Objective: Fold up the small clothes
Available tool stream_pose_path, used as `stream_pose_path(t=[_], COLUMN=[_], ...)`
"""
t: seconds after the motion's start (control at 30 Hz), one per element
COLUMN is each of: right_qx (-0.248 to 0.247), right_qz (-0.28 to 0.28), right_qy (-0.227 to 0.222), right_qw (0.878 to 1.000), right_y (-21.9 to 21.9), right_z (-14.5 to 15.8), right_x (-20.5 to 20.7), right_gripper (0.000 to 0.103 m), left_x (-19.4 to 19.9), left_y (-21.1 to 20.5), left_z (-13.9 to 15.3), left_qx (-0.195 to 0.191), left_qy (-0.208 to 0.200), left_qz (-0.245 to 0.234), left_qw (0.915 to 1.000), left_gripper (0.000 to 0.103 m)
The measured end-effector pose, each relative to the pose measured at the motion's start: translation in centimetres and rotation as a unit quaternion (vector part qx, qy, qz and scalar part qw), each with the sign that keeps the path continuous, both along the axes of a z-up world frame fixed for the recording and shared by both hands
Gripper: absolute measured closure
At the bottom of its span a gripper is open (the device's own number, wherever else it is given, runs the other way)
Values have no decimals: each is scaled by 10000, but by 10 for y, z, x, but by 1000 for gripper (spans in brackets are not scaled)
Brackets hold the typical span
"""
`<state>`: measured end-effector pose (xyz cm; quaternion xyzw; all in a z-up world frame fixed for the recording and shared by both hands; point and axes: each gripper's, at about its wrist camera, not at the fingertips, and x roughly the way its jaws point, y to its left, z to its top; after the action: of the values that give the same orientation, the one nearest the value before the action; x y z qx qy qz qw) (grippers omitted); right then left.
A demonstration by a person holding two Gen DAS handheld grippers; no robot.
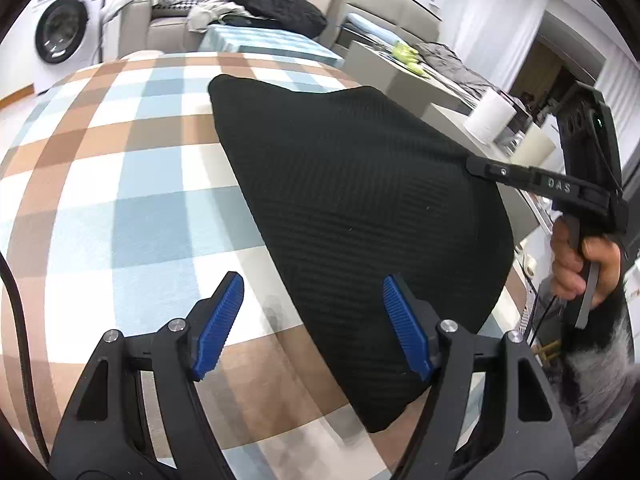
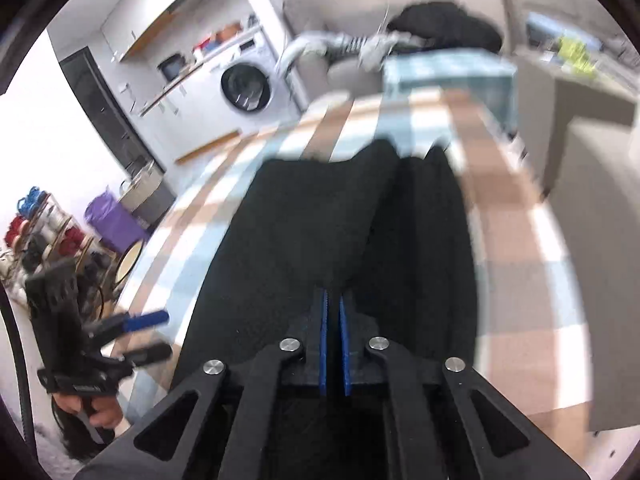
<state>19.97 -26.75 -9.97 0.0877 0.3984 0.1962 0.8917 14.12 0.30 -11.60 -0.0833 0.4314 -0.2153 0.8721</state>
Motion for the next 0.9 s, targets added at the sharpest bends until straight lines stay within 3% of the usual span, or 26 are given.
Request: stream_pose_path(t=[0.07,0.2,0.4,0.5,0.63,0.77,0.9], right_qx=[-242,-617,-133,151,-342,-368,-91], right_qz=[-194,-503,-396,-197,-24,-106,-394], right_qy=[93,611,670,563,769,604,494], right_qw=[9995,9950,9969,9981,9964,9974,9980], right_y=[-5,-10,-31,-37,-26,-30,-44], right_z=[-3,-41,-39,-31,-48,-36,-37], right_x=[1,15,-13,-46,-62,-65,-48], right_gripper=[98,93,76,73,74,71,67], left_x=[0,0,-9,-9,-11,0,16], left_y=[-6,-18,-33,-44,-56,-44,-32], left_z=[-2,-10,-10,-15,-22,-26,-29], left_qx=[-3,47,83,193,530,194,-119], left_qy=[30,184,161,208,183,380,444], left_qz=[-65,-187,-444,-597,-746,-478,-178], left_qw=[10000,9996,9988,9978,9956,9979,9988], left_gripper=[34,33,33,33,33,33,33])
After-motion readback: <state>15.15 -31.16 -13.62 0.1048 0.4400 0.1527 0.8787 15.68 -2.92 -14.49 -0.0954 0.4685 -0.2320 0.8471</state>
